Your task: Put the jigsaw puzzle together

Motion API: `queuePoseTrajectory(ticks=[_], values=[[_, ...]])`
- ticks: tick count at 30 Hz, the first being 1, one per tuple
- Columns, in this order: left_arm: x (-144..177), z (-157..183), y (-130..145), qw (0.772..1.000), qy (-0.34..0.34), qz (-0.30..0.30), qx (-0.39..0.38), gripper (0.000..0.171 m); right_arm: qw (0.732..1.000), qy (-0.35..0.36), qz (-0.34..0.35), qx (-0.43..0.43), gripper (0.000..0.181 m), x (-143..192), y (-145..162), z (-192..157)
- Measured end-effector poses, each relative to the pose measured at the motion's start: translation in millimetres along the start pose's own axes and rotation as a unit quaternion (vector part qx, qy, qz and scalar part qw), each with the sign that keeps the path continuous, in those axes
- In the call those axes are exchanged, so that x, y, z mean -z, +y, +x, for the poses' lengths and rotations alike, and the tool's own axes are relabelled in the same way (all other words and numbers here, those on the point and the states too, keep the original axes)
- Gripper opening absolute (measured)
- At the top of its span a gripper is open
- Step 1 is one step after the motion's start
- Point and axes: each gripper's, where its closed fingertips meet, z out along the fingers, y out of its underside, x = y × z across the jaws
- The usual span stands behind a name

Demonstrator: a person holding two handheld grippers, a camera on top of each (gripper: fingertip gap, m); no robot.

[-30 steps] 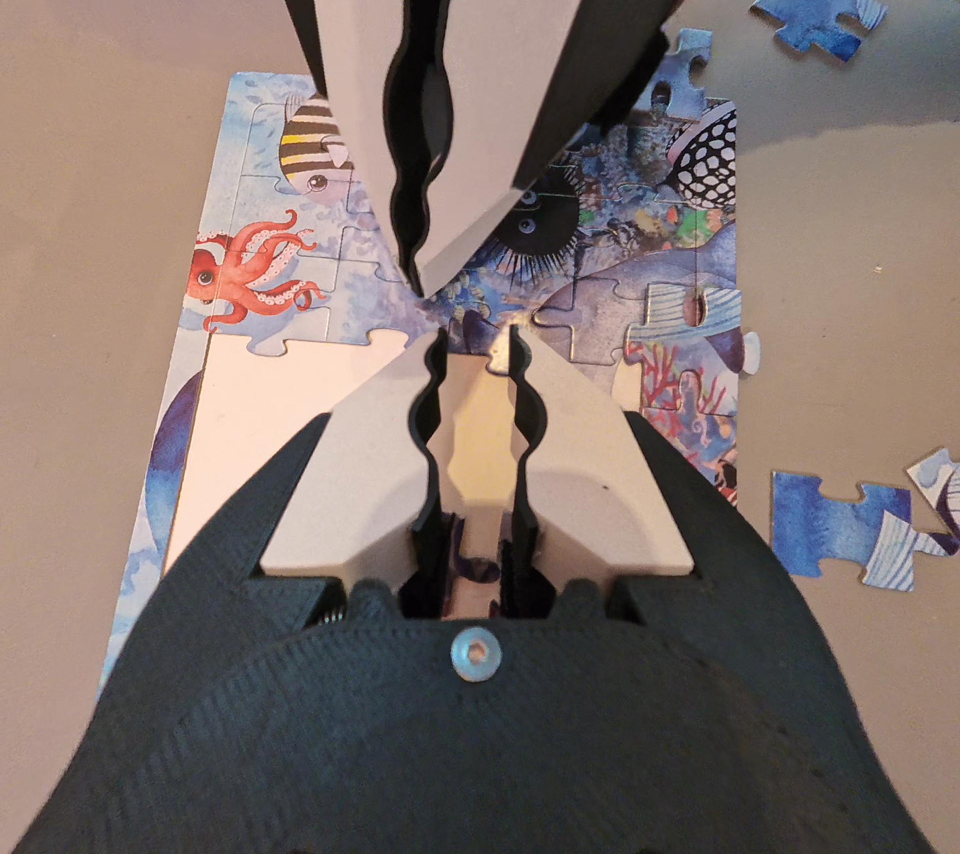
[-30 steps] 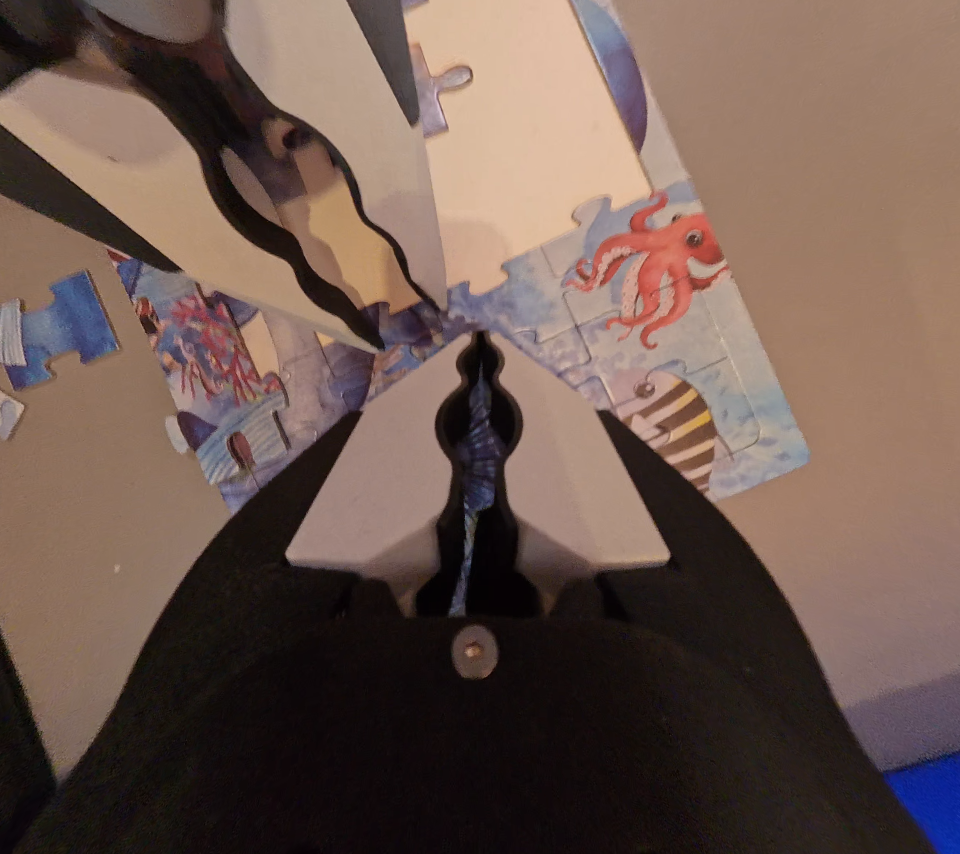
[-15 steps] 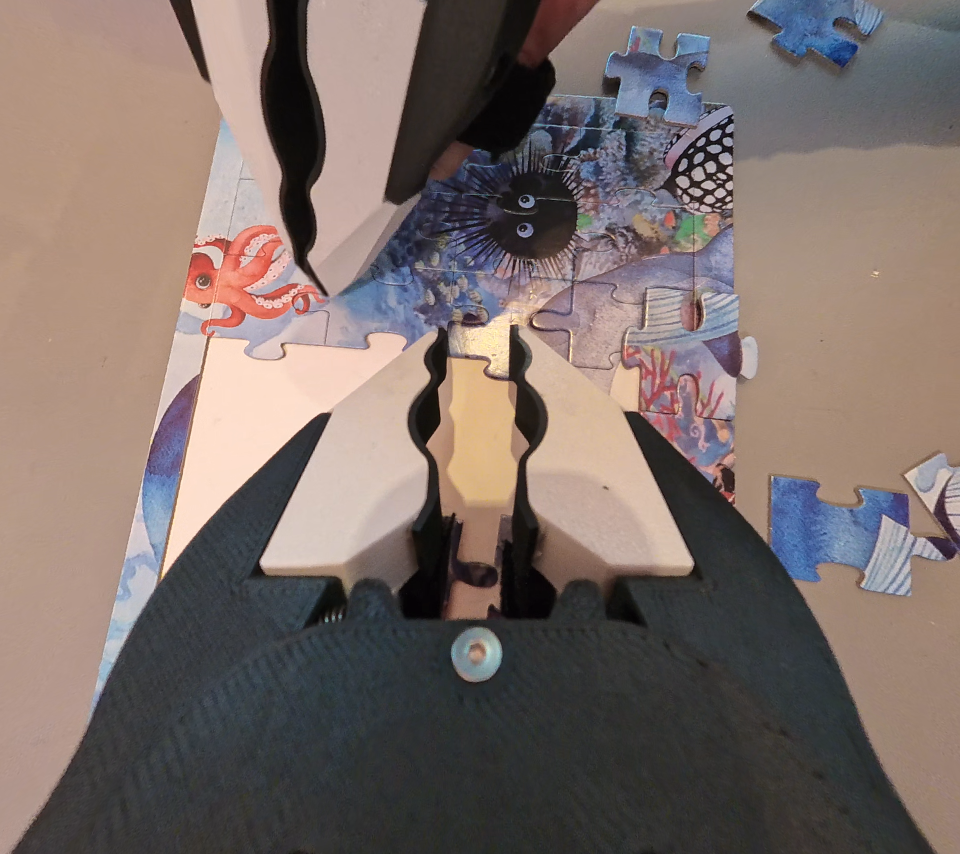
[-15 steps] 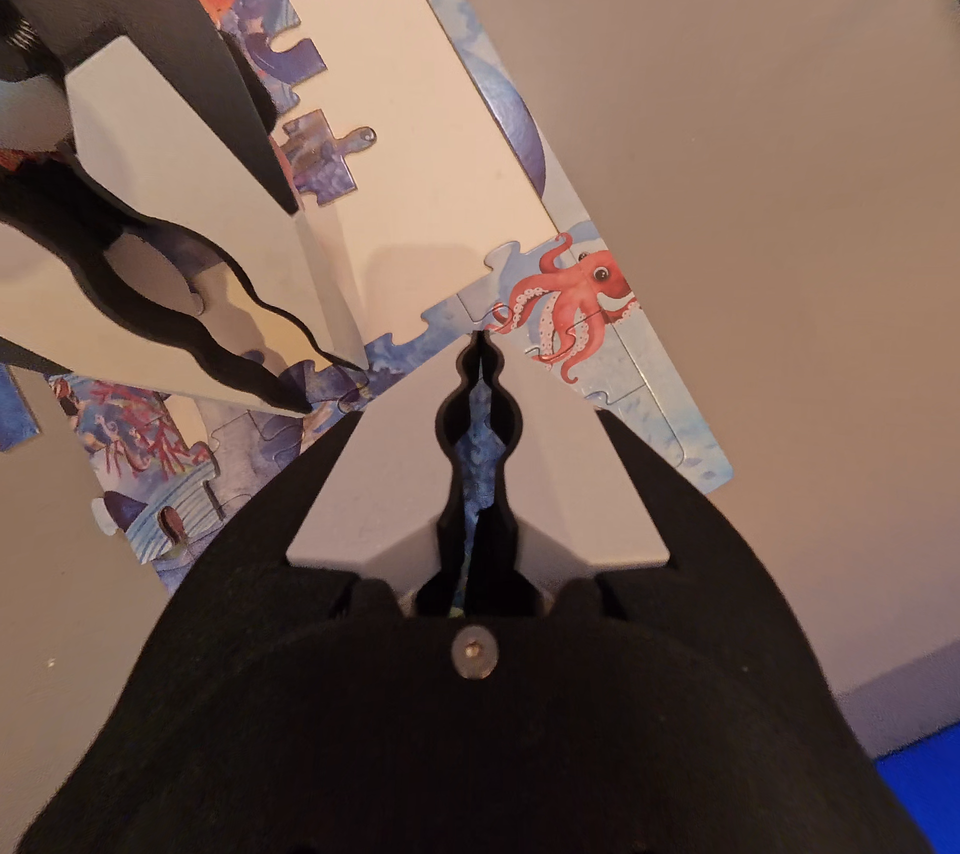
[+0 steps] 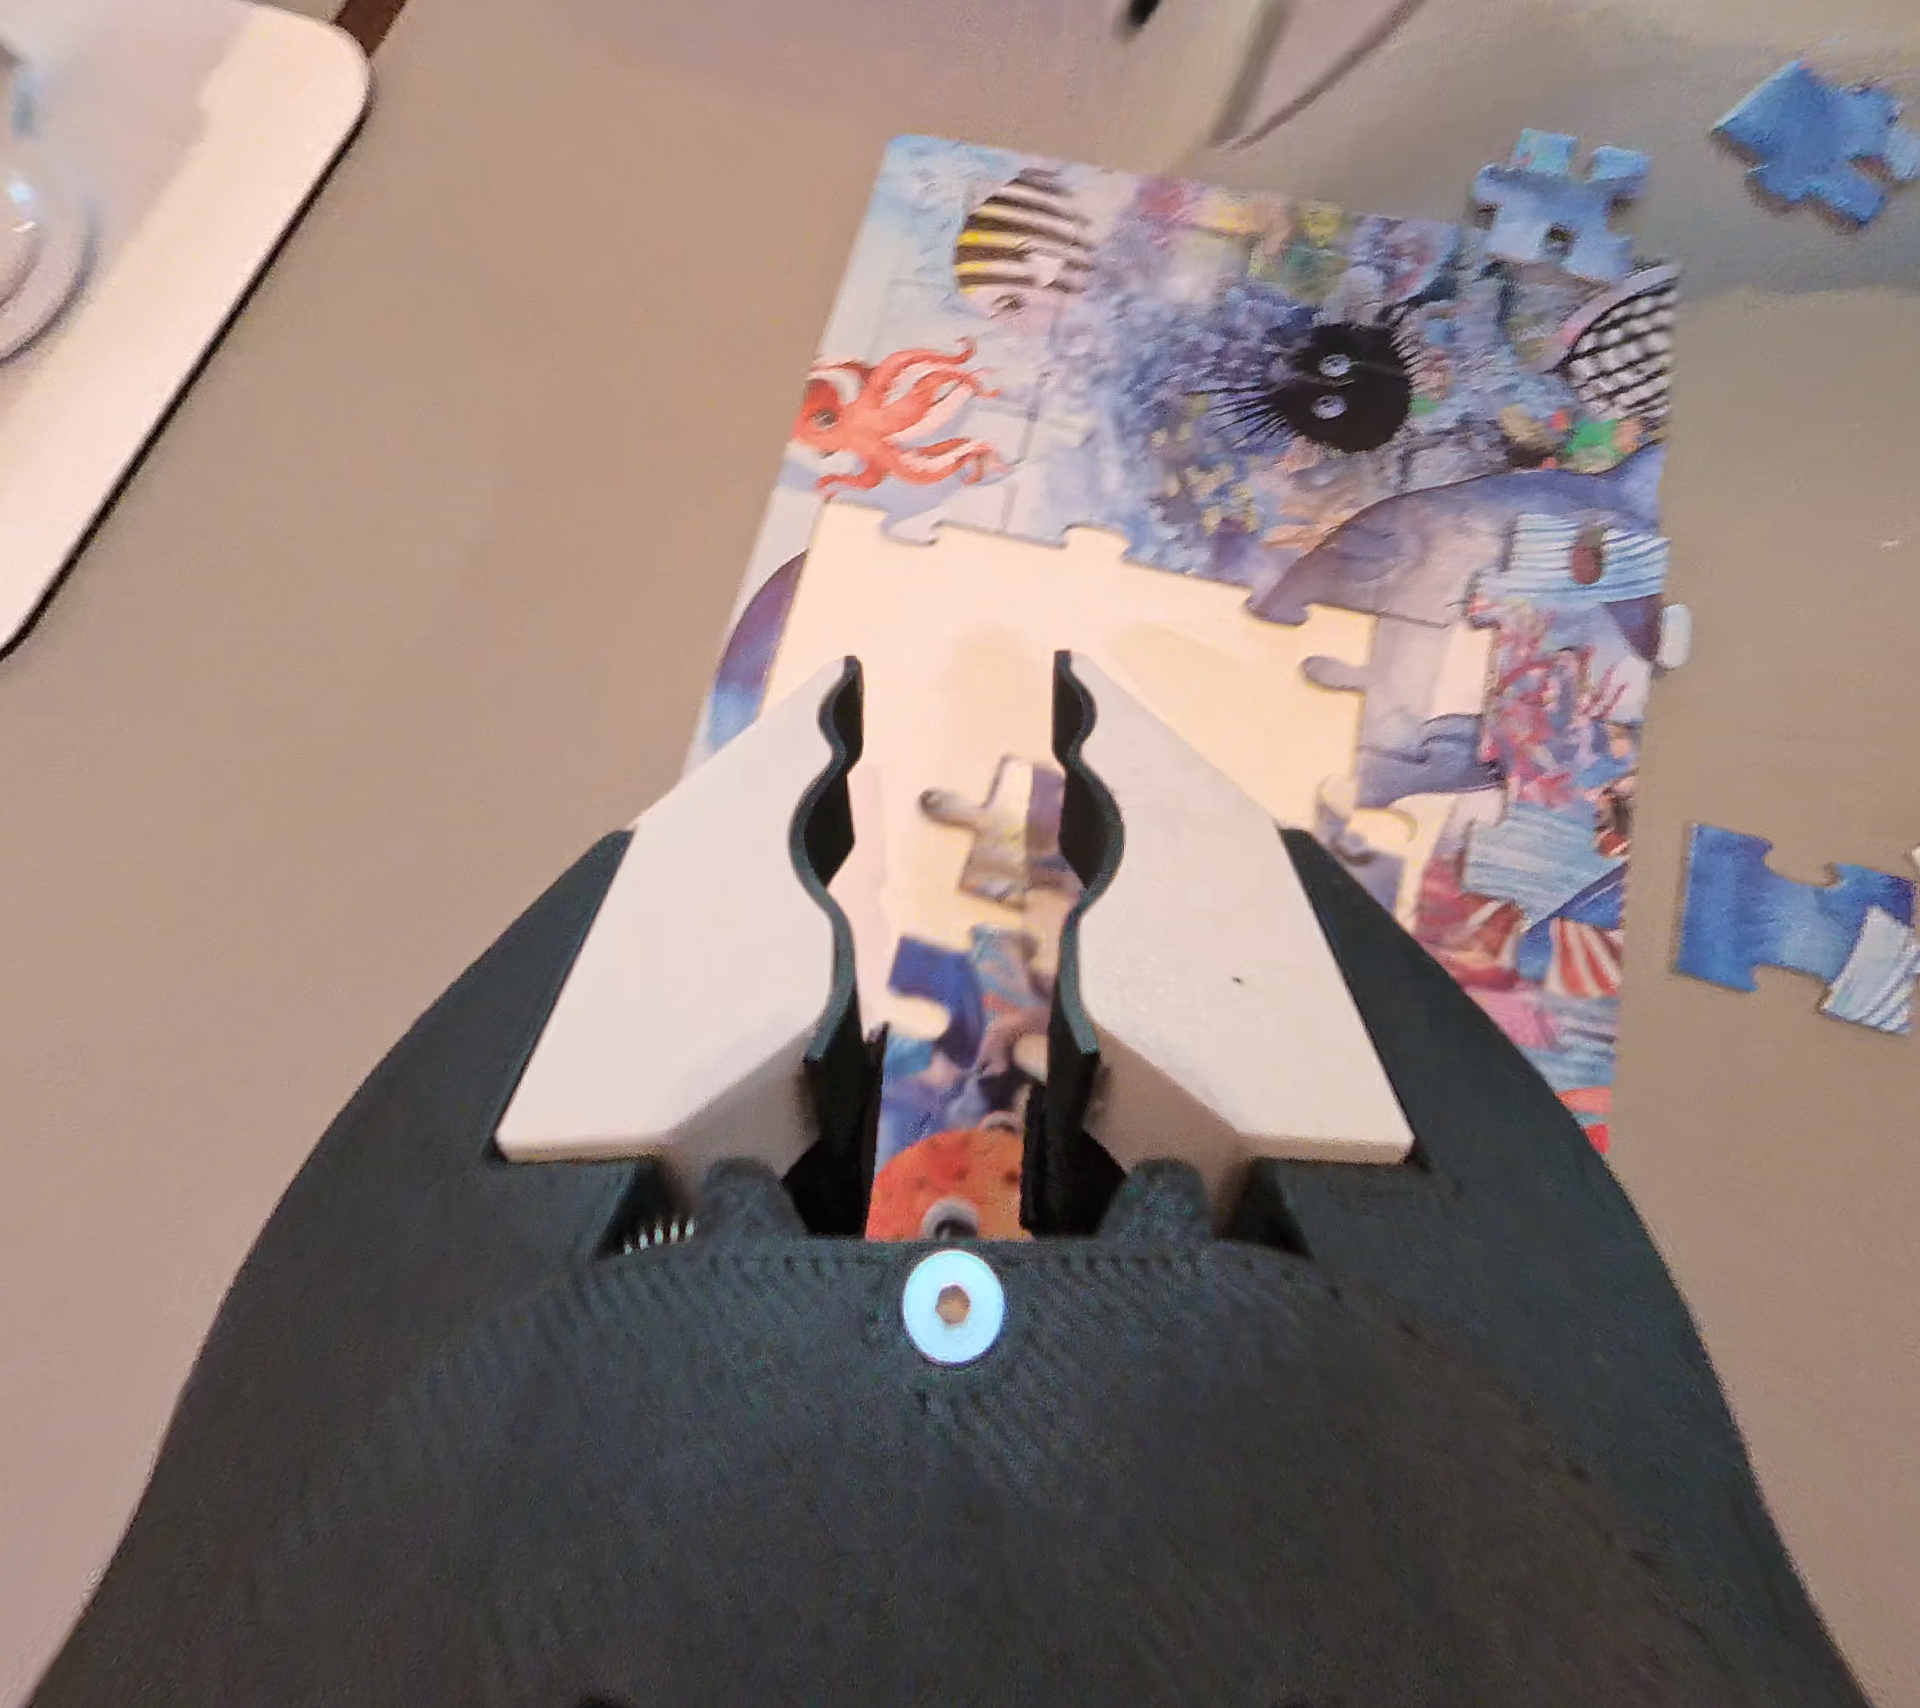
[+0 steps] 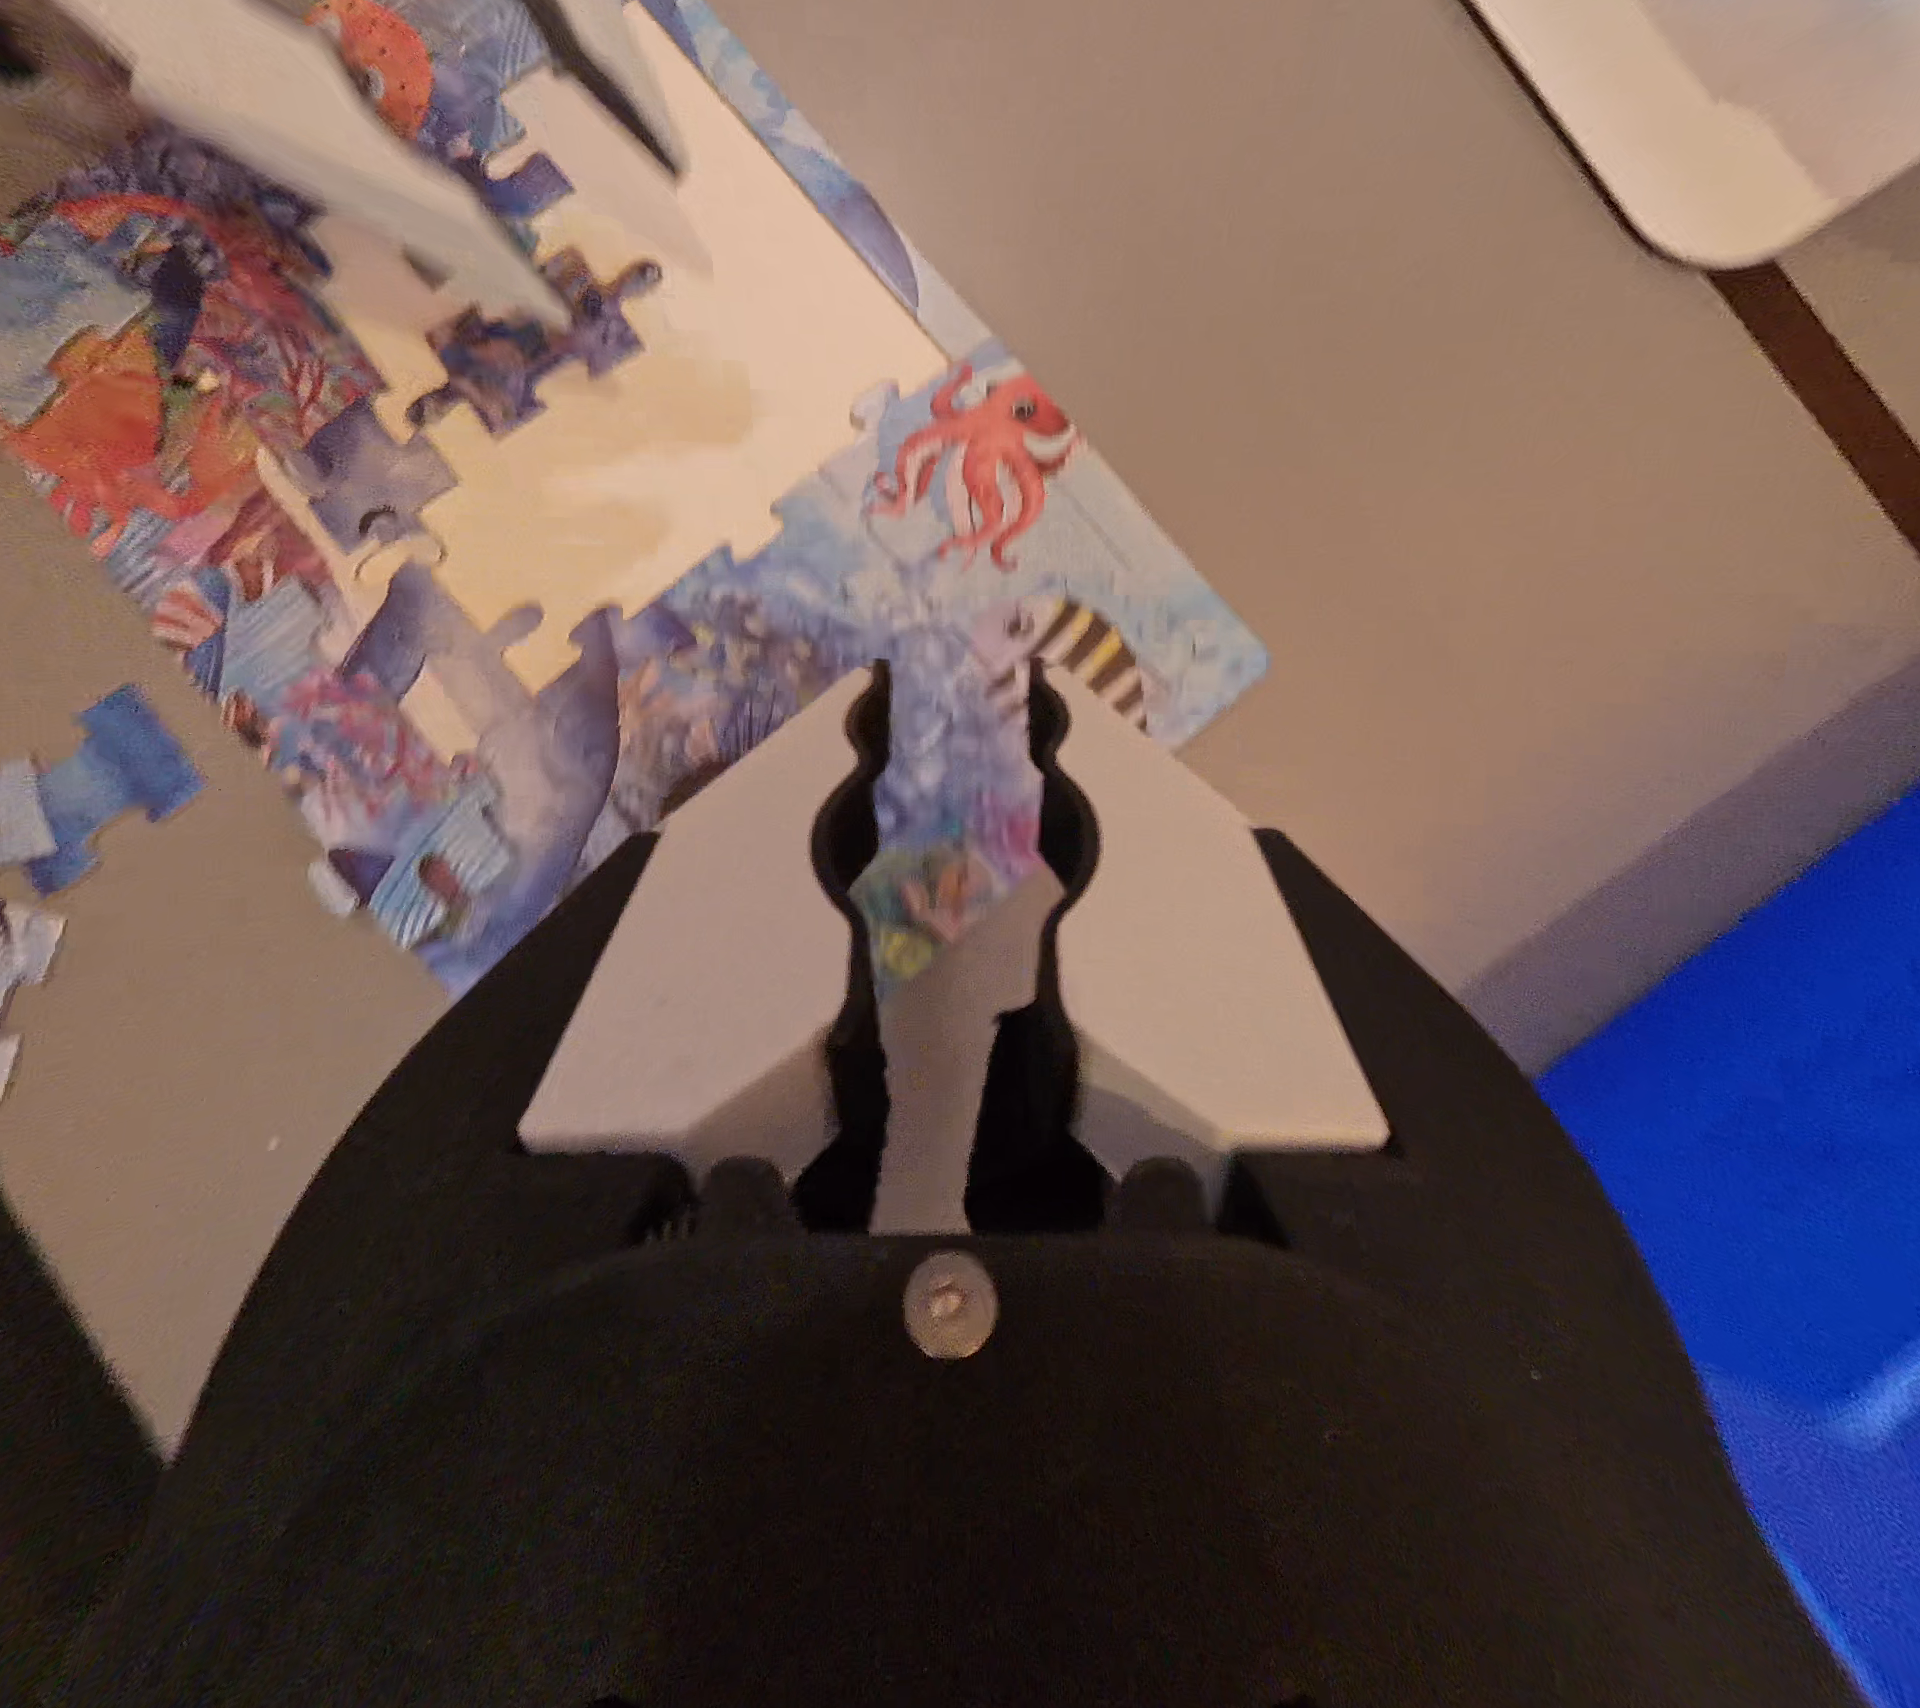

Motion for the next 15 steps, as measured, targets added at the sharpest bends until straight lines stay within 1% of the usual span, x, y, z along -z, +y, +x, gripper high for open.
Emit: queuePoseTrajectory(ticks=[1,2,4,5,8,11,13,15], values=[[3,-7,4,1.000,-0.008,-0.004,0.003,0.034,1.000,0.006,-0.007,-0.008,0.034,11,12,1],[6,-12,8,1.000,-0.015,-0.009,0.005,0.034,1.000,0.007,-0.019,-0.012,0.039,21,25,-1],[9,-20,16,1.000,-0.023,-0.019,0.007,0.035,0.999,0.003,-0.042,-0.014,0.041,38,53,-10],[10,-22,19,0.999,-0.025,-0.022,0.010,0.036,0.999,-0.002,-0.050,-0.014,0.045,45,66,-17],[11,-25,24,0.999,-0.028,-0.029,0.012,0.037,0.997,-0.015,-0.081,-0.012,0.052,54,101,-34],[12,-24,26,0.999,-0.027,-0.036,0.006,0.037,0.996,-0.015,-0.088,0.015,0.057,50,119,-43],[13,-24,27,0.999,-0.031,-0.039,0.003,0.037,0.996,-0.031,-0.079,0.030,0.058,44,119,-51],[17,-24,27,0.999,-0.033,-0.038,0.003,0.037,0.996,-0.027,-0.077,0.042,0.055,38,121,-48]])
